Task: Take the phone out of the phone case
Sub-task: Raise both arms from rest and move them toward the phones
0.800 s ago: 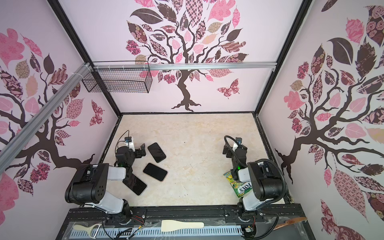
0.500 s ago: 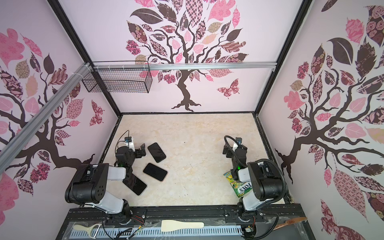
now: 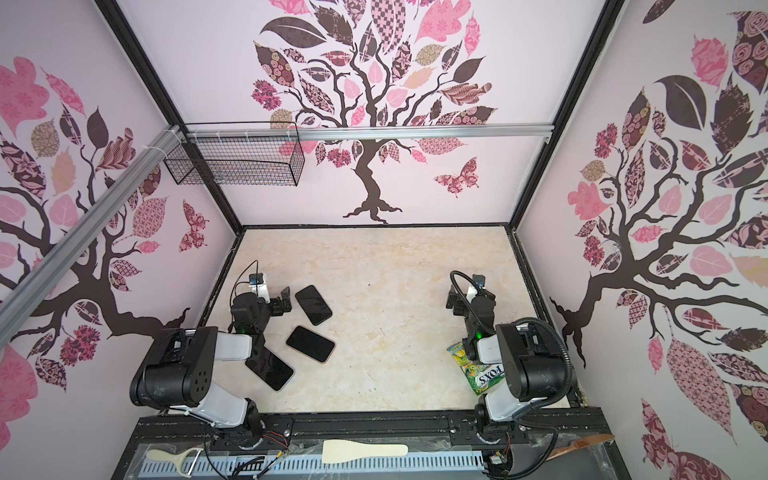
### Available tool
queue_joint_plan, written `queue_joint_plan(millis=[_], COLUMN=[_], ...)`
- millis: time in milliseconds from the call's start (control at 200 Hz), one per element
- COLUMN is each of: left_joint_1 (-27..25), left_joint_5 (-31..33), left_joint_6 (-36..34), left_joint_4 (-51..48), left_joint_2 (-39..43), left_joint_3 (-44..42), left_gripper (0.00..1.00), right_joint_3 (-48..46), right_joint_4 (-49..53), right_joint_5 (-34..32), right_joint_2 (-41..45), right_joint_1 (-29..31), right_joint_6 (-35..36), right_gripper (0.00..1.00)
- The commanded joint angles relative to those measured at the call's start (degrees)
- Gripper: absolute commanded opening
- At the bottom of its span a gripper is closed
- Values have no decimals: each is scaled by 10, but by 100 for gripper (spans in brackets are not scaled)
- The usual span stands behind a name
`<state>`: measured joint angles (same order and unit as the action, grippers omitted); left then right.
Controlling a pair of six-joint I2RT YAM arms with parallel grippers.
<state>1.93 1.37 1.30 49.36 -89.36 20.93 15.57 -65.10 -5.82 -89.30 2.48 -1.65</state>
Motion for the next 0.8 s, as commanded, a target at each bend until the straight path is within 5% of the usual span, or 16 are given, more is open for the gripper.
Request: queue_joint_plan(millis=[0,265,435,605,795], left_joint_1=[-32,-93,-131,-131,-130], left_joint_5=[51,196,226,344,280], left_joint_6=[-24,15,62,297,347], left_joint_4=[65,-139,-272,-539,-714], left_joint_2=[29,197,299,355,352], left_joint_3=[-35,-5,38,144,221], left_gripper=[98,98,98,99,98], right_joint_3=[-21,-24,-8,30,135], right_joint_4=[-53,51,104,211,486], right_joint_5=[21,16,4,-14,-6], right_joint_2=[14,152,233,277,283], right_joint_1=[-3,-3,-3,-3,-3], right_joint_6=[1,-6,-76,-203,-328], right_gripper=[100,99,99,100,99])
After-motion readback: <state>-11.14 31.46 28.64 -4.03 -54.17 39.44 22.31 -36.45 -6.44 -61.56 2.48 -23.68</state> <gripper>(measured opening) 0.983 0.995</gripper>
